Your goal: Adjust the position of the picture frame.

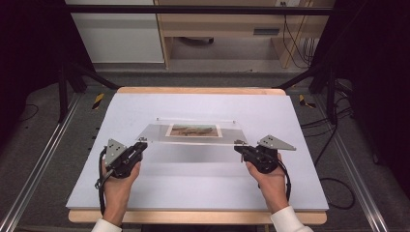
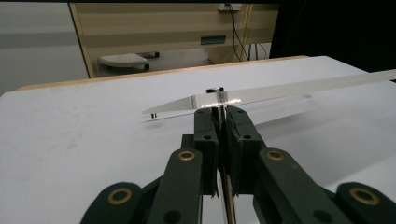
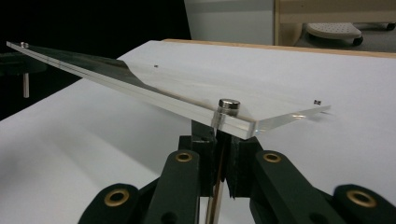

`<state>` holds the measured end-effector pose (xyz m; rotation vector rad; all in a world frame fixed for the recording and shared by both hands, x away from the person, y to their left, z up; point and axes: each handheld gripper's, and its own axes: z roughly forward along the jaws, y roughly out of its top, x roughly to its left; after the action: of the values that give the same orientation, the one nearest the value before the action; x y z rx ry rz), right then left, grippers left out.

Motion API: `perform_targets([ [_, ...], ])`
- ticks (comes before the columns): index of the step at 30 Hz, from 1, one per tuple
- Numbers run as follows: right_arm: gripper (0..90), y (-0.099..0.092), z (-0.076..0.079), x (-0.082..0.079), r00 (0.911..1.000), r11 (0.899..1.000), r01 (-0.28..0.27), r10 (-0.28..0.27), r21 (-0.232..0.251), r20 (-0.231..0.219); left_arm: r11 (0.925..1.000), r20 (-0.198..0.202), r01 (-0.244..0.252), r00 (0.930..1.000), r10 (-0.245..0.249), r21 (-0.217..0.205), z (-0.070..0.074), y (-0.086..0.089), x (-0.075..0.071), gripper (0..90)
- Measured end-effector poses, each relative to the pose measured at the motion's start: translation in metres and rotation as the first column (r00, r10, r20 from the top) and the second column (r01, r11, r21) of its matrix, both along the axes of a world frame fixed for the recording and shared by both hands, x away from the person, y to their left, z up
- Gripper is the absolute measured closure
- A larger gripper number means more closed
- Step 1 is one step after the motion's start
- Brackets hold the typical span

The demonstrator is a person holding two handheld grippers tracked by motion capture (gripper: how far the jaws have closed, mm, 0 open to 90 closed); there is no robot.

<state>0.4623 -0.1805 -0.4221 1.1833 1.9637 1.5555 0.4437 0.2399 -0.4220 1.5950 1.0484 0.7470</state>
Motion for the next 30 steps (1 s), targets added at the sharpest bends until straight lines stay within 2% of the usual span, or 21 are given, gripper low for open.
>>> perform_targets([
  [12,83.8,0.004,-0.001,-0.005,1.0000,1.000,-0.005,0.005,-0.017,-0.001,1.0000,-0.005,-0.009,0.9999,0.009,0.003,-0.007,0.003,-0.010,82.3],
  [22,83.9,-0.009,-0.002,-0.010,0.9999,1.000,0.013,-0.013,-0.017,-0.004,0.9995,0.005,0.024,0.9997,-0.024,0.021,-0.010,-0.010,-0.009,81.7],
  [30,84.0,-0.013,-0.008,-0.016,0.9999,1.000,0.007,-0.007,-0.027,-0.009,0.9988,-0.026,0.032,0.9992,-0.031,0.036,-0.013,-0.012,-0.014,81.7],
])
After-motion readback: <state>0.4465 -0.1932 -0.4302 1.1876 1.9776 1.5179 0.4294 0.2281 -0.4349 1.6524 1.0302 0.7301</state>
